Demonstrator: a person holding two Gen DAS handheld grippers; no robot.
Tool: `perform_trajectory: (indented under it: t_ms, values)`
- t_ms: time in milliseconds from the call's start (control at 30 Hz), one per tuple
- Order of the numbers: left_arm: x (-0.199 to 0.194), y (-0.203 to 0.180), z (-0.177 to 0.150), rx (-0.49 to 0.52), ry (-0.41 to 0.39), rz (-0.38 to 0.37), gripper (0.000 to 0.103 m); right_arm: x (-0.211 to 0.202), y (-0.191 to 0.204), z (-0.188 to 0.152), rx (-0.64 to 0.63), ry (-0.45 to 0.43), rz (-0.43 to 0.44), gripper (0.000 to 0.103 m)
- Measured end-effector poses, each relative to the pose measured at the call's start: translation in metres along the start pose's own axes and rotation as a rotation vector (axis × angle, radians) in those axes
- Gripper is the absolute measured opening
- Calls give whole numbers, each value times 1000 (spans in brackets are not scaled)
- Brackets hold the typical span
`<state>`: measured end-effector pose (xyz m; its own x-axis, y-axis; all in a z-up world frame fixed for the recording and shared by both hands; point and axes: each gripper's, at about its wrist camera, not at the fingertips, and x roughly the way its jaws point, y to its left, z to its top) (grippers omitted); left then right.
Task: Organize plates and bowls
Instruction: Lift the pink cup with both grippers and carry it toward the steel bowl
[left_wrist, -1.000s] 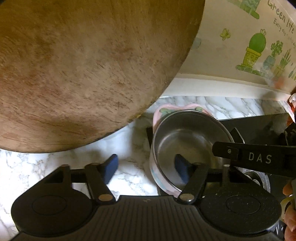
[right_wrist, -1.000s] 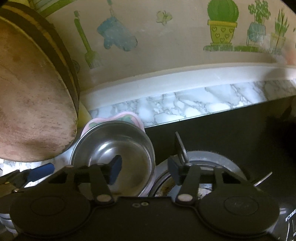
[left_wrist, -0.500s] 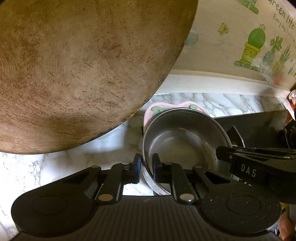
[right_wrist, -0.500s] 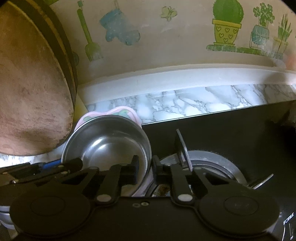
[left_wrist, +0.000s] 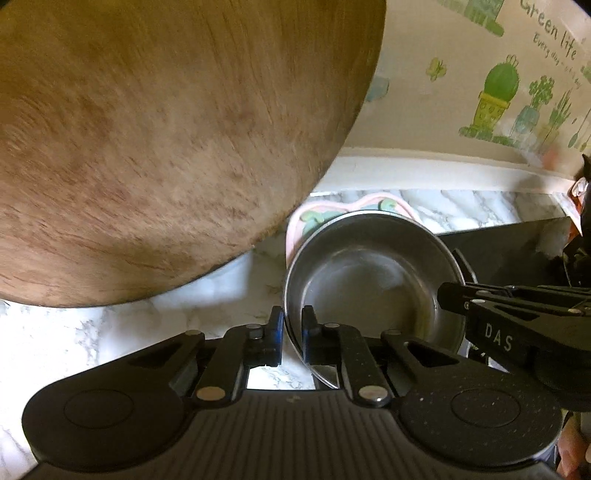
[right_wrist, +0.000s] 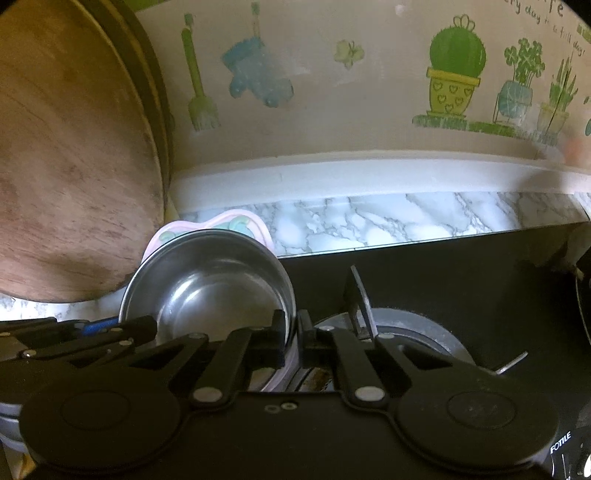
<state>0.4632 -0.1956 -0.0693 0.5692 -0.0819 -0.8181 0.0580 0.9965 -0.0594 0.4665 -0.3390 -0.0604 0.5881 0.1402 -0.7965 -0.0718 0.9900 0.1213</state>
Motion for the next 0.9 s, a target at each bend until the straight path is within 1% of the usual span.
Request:
perform_trajectory:
  t_ms: [33, 67, 133, 167, 233, 333, 400, 433, 533, 600, 633, 667, 700, 733, 767, 800, 900]
  values:
    - [-4, -1, 1, 2, -9, 2, 9, -3, 1, 0, 1, -6, -1, 7]
    - [-8, -1, 2, 5, -18, 0, 4, -6, 2, -1, -5, -13, -3, 7]
    - [-19, -4, 4, 14, -45, -61, 3, -11, 5, -2, -10, -28, -2, 8]
    - [-23, -6, 5, 9, -58, -54, 2, -14, 6, -3, -10, -36, 11, 8]
    - [-25, -8, 8, 11, -39, -55, 2, -18, 6, -3, 16, -36, 26, 9]
    - [-26, -2, 8, -3, -40, -40, 2, -14, 11, -5, -5, -40, -48, 9]
    - [-22, 6, 9, -25, -35, -26, 2, -9, 5, -4, 11, -31, -28, 7]
    - [-19, 10, 9, -40, -24, -28, 2, -8, 2, -4, 27, -28, -12, 7]
    - [-11, 15, 9, -46, -3, -51, 4, -4, -5, -5, 44, -21, -7, 7]
    - [-4, 18, 9, -55, 19, -63, 11, -2, -8, -6, 50, -17, -3, 7]
    - [0, 19, 9, -64, 31, -67, 21, -2, -10, -5, 57, -12, 2, 7]
    - [4, 21, 8, -70, 41, -72, 34, -1, -12, -5, 65, -8, 10, 7]
    - [7, 21, 8, -71, 49, -72, 42, 0, -14, -5, 68, -6, 14, 7]
    - [10, 21, 7, -74, 46, -59, 58, 1, -15, -5, 69, -3, 17, 7]
    - [11, 22, 6, -81, 39, -53, 60, 2, -15, -5, 68, -1, 18, 7]
    - [14, 22, 6, -86, 41, -51, 60, 2, -16, -5, 66, 0, 20, 7]
    - [26, 19, 5, -86, 90, -36, 58, 4, -19, -5, 79, 4, 29, 7]
